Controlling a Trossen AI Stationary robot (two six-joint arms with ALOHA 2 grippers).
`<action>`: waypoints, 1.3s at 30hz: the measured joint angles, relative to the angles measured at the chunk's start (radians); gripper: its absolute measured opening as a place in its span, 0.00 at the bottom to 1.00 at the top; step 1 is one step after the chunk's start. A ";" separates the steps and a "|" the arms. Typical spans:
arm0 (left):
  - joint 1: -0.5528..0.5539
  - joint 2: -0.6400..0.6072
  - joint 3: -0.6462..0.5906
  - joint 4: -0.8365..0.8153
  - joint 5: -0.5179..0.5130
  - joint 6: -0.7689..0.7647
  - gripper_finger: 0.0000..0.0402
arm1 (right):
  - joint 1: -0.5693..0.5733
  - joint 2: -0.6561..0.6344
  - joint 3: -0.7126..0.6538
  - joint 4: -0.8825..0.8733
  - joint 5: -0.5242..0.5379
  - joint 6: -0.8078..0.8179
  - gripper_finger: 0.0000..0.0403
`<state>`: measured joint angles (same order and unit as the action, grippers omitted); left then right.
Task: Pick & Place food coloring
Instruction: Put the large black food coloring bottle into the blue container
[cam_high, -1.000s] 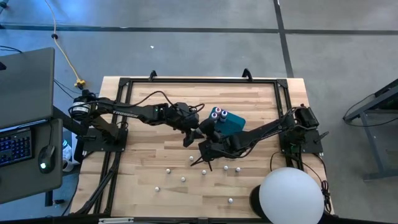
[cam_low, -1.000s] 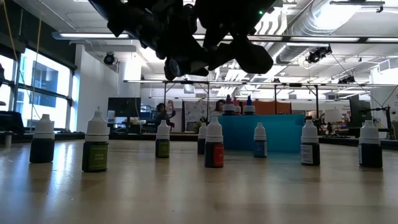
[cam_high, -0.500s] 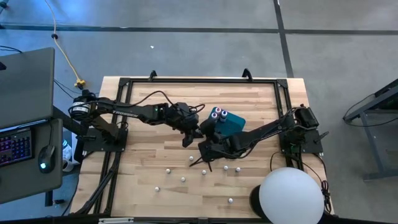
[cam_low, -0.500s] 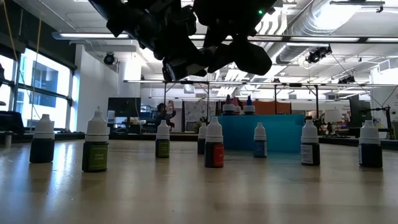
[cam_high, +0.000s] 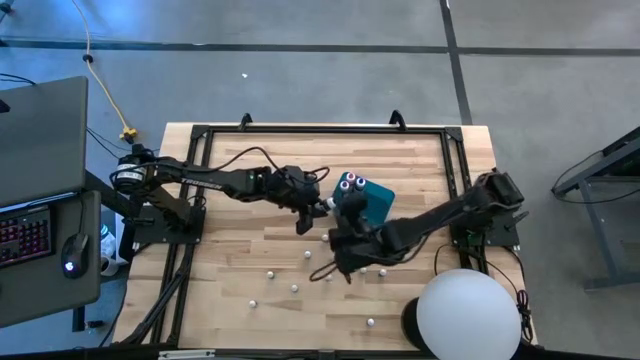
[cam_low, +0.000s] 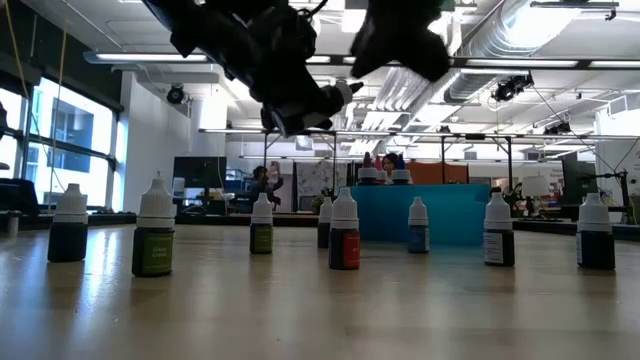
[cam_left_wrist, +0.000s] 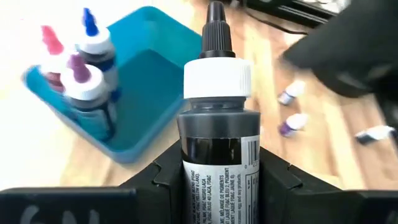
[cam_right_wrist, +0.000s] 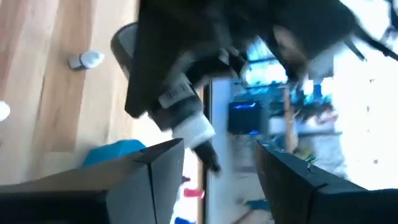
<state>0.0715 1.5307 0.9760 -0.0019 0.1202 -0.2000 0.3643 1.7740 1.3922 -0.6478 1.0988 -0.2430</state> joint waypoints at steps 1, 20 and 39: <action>0.000 0.000 0.000 0.002 -0.012 0.011 0.31 | 0.003 -0.018 0.000 -0.037 0.000 0.072 0.45; 0.000 0.000 0.000 0.078 -0.059 0.131 0.31 | -0.210 -0.125 0.000 -0.189 -0.307 0.367 0.36; -0.002 0.000 0.000 0.040 -0.045 0.150 0.31 | -0.268 -0.369 -0.231 0.089 -0.769 0.190 0.36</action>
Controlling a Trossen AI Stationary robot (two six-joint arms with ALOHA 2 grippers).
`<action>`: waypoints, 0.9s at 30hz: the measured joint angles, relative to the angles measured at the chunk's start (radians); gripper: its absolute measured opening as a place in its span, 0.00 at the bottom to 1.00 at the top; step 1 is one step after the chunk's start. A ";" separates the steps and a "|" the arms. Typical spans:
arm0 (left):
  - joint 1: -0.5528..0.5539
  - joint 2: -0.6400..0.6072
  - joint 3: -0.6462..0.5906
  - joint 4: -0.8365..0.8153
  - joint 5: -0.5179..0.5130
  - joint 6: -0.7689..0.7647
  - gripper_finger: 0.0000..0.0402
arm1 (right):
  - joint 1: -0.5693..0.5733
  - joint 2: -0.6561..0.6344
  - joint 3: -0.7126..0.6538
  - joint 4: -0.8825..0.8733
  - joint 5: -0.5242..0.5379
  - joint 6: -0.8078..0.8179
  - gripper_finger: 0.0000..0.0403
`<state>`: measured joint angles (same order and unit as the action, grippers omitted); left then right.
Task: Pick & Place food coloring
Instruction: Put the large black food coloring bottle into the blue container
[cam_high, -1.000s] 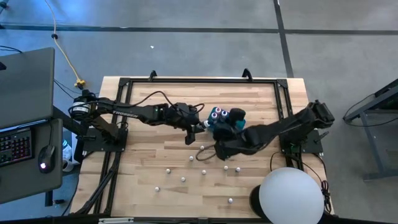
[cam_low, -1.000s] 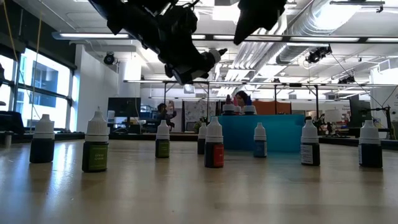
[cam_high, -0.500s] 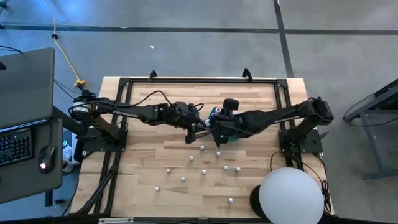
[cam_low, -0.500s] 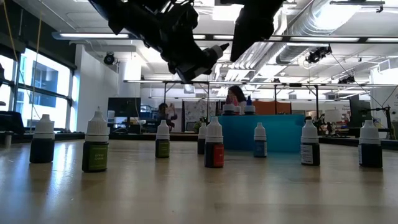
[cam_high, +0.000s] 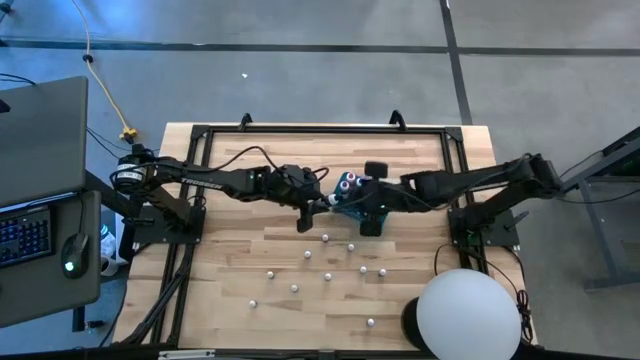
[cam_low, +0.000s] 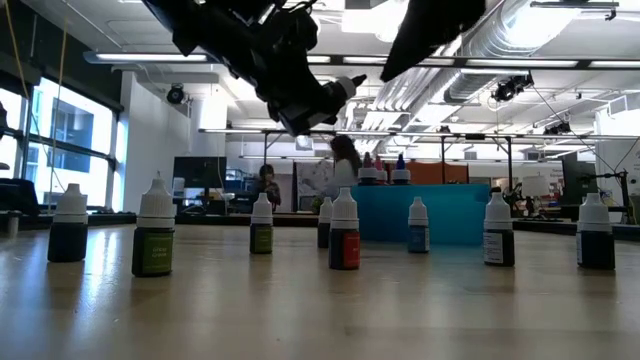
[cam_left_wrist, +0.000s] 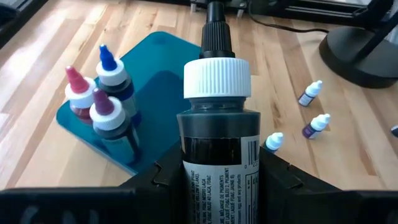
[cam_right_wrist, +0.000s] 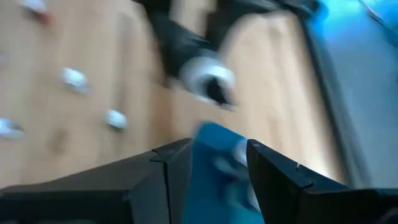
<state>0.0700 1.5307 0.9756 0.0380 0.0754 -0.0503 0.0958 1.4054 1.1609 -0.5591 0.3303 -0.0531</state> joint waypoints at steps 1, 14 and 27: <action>0.000 0.000 0.000 0.004 0.009 0.003 0.31 | -0.008 -0.028 -0.060 0.087 -0.050 -0.011 0.36; 0.000 0.000 0.000 0.101 0.128 0.047 0.31 | -0.100 -0.208 -0.453 0.705 -0.367 0.051 0.36; 0.000 0.031 -0.002 0.134 0.136 0.034 0.31 | -0.103 -0.207 -0.456 0.777 -0.350 0.055 0.36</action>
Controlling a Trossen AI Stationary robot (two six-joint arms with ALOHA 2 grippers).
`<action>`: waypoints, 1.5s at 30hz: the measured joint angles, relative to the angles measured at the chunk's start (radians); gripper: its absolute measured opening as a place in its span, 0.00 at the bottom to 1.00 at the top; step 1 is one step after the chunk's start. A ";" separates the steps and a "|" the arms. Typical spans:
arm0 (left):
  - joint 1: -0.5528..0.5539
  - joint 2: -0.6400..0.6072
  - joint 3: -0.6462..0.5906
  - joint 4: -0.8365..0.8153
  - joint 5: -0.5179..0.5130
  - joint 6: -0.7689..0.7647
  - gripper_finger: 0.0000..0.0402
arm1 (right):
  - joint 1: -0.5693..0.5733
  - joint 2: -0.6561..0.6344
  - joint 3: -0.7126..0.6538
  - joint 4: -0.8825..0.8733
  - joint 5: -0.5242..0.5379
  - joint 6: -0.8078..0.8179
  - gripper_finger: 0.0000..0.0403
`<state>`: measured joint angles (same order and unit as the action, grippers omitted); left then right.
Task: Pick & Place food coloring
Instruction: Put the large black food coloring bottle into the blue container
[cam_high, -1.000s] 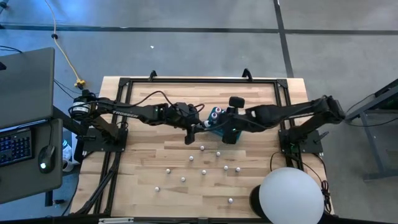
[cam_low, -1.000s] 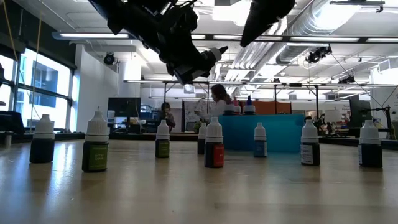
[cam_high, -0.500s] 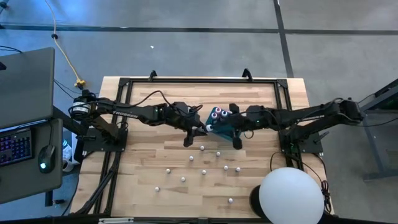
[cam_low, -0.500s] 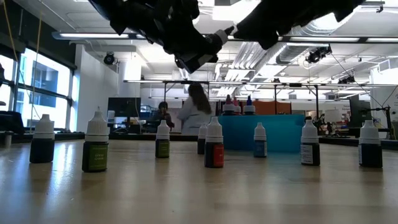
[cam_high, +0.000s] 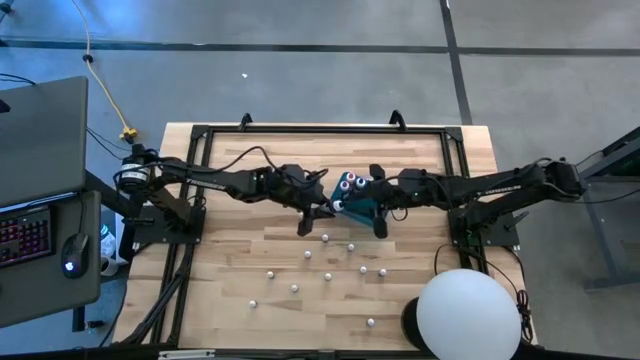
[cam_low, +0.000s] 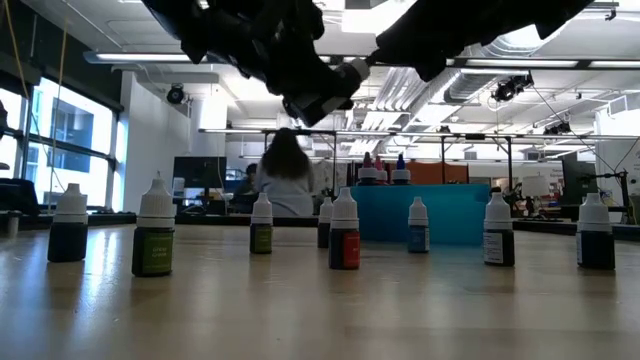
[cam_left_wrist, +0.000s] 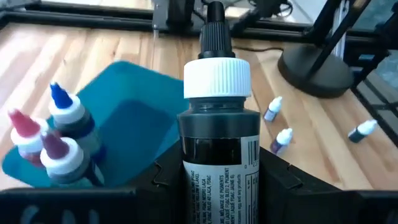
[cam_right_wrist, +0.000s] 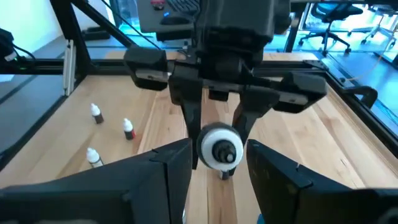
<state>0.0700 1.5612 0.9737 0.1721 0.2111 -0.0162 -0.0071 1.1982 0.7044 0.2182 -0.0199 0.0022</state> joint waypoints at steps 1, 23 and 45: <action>0.000 -0.001 0.001 0.011 0.000 0.000 0.31 | 0.000 0.000 0.000 0.003 0.001 0.000 0.36; -0.001 0.038 0.010 0.095 0.022 -0.067 0.31 | 0.000 0.000 0.002 -0.070 0.017 0.077 0.36; -0.018 0.050 0.016 0.082 0.037 -0.121 0.31 | 0.000 0.059 0.002 -0.079 0.013 0.095 0.33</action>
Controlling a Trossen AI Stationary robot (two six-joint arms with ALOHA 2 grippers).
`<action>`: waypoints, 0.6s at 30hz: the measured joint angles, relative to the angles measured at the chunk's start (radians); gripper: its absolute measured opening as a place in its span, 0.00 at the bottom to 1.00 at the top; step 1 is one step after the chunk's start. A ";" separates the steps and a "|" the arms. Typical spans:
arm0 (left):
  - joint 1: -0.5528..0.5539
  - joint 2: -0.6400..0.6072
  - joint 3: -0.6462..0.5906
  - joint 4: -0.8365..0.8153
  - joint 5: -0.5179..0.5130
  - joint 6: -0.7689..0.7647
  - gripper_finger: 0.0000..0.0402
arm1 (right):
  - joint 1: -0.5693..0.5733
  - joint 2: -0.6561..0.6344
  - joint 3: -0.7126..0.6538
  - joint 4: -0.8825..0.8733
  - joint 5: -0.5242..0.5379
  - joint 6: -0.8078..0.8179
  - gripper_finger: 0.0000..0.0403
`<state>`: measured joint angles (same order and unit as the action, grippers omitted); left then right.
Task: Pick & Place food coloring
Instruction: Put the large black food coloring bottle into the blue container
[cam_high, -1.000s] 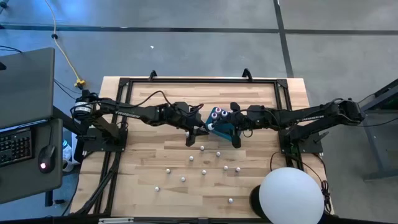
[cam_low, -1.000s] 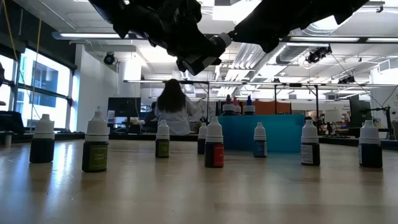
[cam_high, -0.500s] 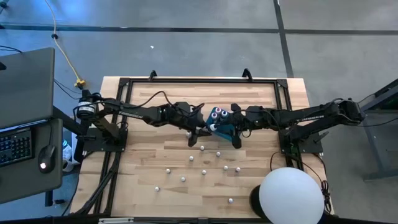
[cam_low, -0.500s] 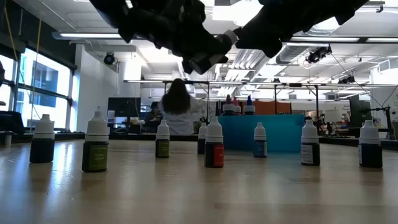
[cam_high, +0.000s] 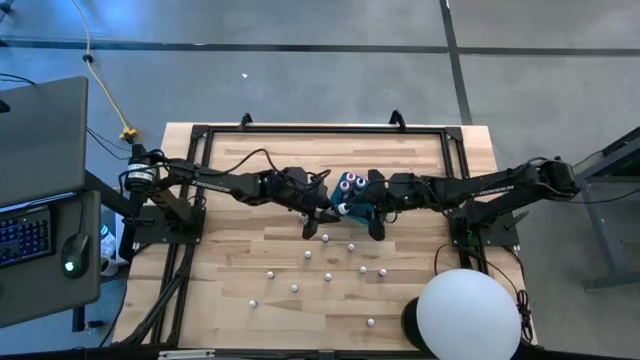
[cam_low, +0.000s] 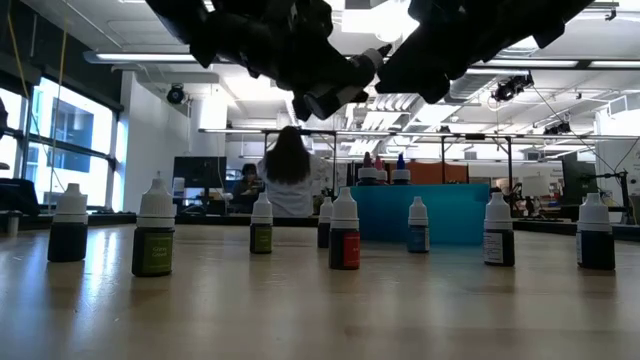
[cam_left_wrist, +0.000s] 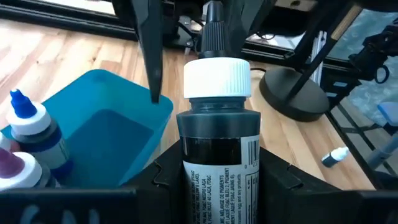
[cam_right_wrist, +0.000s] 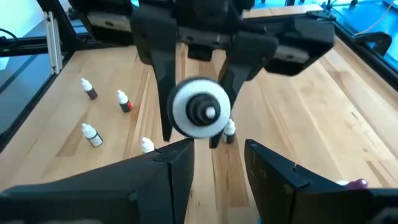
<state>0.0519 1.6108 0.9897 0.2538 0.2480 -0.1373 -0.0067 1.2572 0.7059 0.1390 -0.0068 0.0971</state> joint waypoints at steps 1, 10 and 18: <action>-0.001 0.000 0.001 -0.009 -0.003 0.000 0.31 | 0.000 0.002 0.000 0.000 0.000 0.000 0.33; -0.006 -0.002 0.001 -0.089 -0.030 -0.003 0.31 | 0.000 0.002 0.000 0.002 -0.025 0.000 0.33; -0.007 -0.001 0.000 -0.098 -0.030 -0.003 0.31 | 0.000 0.000 0.000 0.052 -0.044 -0.006 0.33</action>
<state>0.0452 1.6096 0.9901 0.1557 0.2185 -0.1402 -0.0067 1.2575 0.7055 0.1908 -0.0513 0.0912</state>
